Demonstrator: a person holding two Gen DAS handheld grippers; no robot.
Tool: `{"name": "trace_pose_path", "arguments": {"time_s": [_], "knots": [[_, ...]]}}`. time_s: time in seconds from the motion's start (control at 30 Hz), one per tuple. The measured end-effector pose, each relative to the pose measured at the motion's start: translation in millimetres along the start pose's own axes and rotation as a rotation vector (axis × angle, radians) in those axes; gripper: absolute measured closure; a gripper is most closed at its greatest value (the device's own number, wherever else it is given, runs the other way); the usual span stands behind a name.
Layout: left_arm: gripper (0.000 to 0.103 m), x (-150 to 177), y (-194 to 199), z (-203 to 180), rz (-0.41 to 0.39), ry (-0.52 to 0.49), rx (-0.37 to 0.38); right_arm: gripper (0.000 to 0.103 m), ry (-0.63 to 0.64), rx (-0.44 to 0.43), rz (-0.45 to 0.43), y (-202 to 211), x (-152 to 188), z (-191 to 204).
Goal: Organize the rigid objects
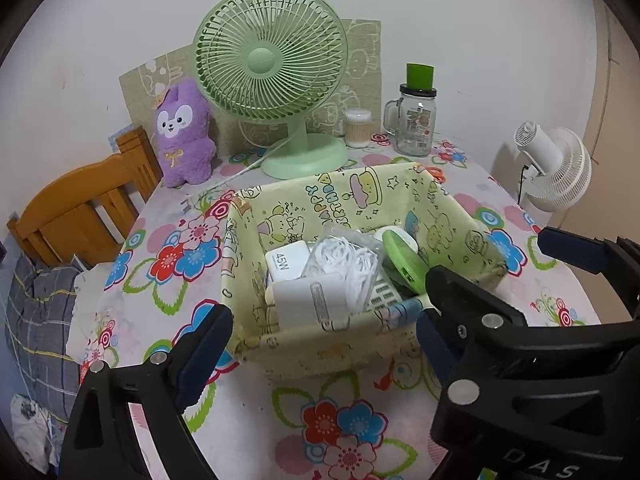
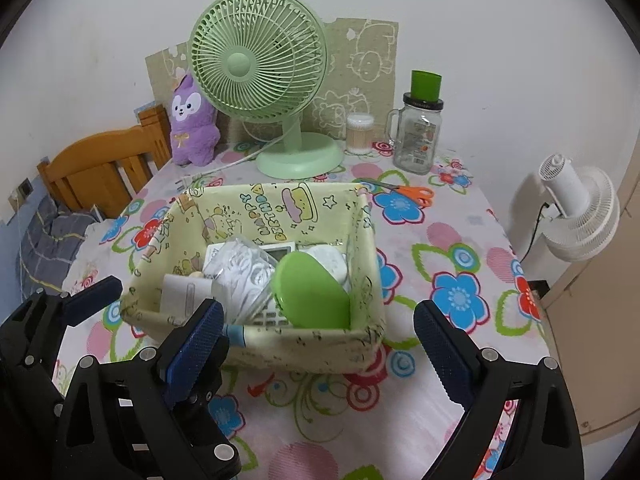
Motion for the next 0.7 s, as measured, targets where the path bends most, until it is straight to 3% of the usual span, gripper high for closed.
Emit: {"name": "trace_pose_path", "arguments": {"time_s": [0.7], "knots": [[0.005,22,56,3,-0.048,0.030,-0.030,0.006,-0.018,0.038,-0.055,61,26,-14]]}}
Point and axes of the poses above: each gripper's, at about its wrist camera, not at the fingertips, and y roughly against the way its jaws point, z to its left, x to its underside, the point moved 4 cm from there along -y, roughly the way its jaws point, and after that the axes turned 9 degrees about -y, right-handed, at the moved point
